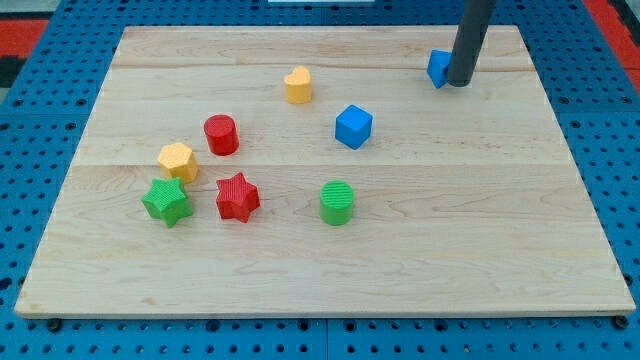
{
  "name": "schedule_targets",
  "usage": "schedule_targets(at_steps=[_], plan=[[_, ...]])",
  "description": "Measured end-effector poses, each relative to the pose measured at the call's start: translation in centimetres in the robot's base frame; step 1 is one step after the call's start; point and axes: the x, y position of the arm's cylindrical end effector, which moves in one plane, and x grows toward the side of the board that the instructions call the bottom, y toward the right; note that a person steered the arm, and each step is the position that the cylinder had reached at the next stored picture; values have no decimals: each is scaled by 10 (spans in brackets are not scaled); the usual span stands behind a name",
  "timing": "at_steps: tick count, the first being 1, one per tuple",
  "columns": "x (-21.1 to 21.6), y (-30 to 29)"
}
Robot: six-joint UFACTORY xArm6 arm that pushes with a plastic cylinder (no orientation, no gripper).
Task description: Move the blue triangle slightly to the left side
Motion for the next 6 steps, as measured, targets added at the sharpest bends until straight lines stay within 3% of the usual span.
schedule_targets(at_steps=[3, 6], plan=[[-45, 14], [-45, -44]])
